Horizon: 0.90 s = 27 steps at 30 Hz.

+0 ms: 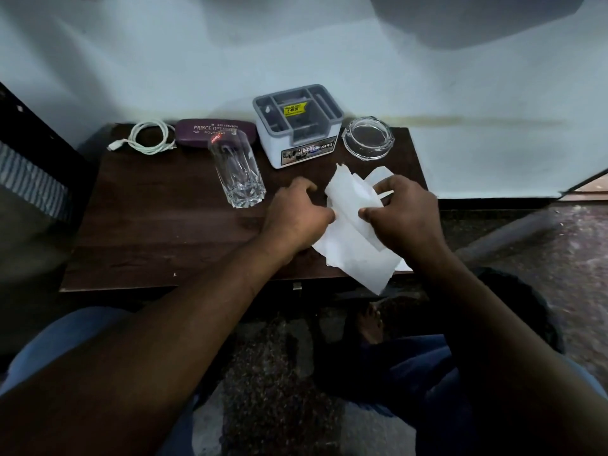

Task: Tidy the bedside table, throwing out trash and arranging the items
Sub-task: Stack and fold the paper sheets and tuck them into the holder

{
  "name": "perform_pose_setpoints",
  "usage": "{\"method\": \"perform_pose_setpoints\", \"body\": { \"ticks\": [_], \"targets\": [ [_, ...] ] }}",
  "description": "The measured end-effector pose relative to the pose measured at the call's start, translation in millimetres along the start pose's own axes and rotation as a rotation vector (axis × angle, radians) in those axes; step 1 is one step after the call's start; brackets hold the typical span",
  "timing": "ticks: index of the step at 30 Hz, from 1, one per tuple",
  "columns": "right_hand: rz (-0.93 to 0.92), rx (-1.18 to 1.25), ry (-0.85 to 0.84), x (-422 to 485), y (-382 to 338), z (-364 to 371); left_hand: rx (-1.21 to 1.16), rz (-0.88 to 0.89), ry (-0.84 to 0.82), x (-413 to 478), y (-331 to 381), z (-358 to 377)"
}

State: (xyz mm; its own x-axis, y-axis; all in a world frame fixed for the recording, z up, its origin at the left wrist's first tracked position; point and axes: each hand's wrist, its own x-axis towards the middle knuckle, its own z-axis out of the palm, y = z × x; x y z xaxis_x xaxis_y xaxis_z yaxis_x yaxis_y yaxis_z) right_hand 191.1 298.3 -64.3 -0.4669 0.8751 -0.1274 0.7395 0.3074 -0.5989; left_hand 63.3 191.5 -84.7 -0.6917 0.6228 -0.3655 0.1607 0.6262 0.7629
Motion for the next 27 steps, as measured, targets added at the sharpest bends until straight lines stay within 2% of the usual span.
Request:
{"method": "perform_pose_setpoints", "body": {
  "ticks": [5, 8, 12, 17, 27],
  "targets": [
    [-0.084, 0.052, 0.007, -1, -3, 0, -0.578, -0.183, -0.228, -2, 7, 2],
    [-0.078, 0.103, -0.073, -4, -7, 1, -0.731, -0.238, -0.268, -1, 9, 2],
    [-0.053, 0.216, -0.162, -6, -12, 1, -0.79, -0.241, -0.22, 1, 9, 3],
    [0.031, 0.396, -0.198, -4, -13, -3, -0.82, -0.228, -0.164, 3, 9, 1],
    [0.188, 0.676, -0.17, 2, -15, -4, -0.843, -0.209, -0.112, 8, 6, -8]
  ]
}}
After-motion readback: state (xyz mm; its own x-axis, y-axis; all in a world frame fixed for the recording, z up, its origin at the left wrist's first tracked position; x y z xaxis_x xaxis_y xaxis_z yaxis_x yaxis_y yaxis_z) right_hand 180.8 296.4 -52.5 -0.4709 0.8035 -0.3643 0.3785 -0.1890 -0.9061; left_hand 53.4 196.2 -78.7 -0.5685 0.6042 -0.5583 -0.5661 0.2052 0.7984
